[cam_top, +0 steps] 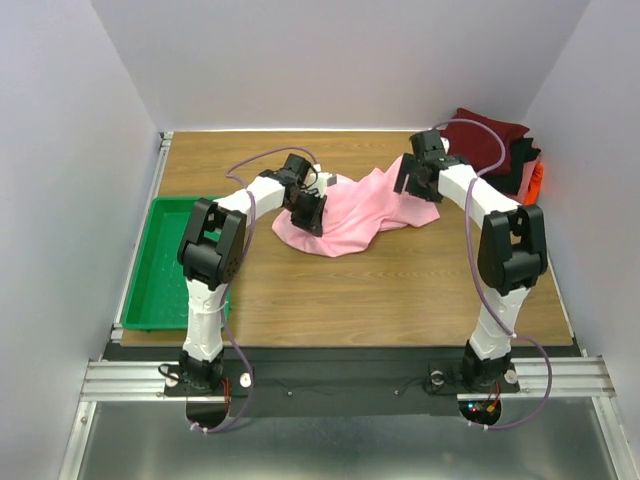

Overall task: Fold and stack the t-shirts
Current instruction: Flatten the tshirt out

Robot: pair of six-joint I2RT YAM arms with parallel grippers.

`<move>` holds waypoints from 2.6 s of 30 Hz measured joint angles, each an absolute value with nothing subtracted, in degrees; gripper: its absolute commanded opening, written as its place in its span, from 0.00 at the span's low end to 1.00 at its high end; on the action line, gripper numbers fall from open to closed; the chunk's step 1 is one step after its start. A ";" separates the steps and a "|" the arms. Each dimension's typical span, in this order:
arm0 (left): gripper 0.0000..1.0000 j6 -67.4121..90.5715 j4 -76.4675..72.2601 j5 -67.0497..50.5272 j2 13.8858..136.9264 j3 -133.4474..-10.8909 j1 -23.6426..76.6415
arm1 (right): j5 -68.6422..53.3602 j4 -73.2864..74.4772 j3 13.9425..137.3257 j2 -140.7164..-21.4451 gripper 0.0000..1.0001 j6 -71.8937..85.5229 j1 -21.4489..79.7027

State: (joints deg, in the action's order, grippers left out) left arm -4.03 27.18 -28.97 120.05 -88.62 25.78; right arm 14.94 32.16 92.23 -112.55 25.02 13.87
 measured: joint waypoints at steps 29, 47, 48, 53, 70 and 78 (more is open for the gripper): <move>0.00 -4.03 29.12 -25.08 120.05 -90.17 24.27 | 6.22 24.84 79.53 -111.50 0.61 24.10 5.32; 0.00 -4.03 29.93 -24.77 120.05 -90.78 24.27 | 6.48 24.69 77.54 -112.22 0.67 24.29 5.32; 0.00 -4.03 29.93 -24.77 120.05 -90.78 24.27 | 6.55 24.60 77.54 -112.22 0.68 24.18 5.32; 0.00 -4.03 29.95 -24.77 120.05 -90.78 24.27 | 6.63 24.29 77.54 -112.20 0.74 23.44 5.32; 0.00 -4.01 30.06 -24.01 120.05 -90.72 24.27 | 5.30 24.32 82.43 -112.40 0.83 17.54 5.23; 0.00 -3.99 30.35 -23.07 119.94 -90.39 24.27 | 1.96 23.70 81.95 -112.51 0.81 16.69 4.21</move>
State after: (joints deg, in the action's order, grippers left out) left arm -3.99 30.35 -23.07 119.94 -90.39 24.27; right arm 1.96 23.70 81.95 -112.51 16.69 4.21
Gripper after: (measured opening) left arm 0.081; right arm 0.822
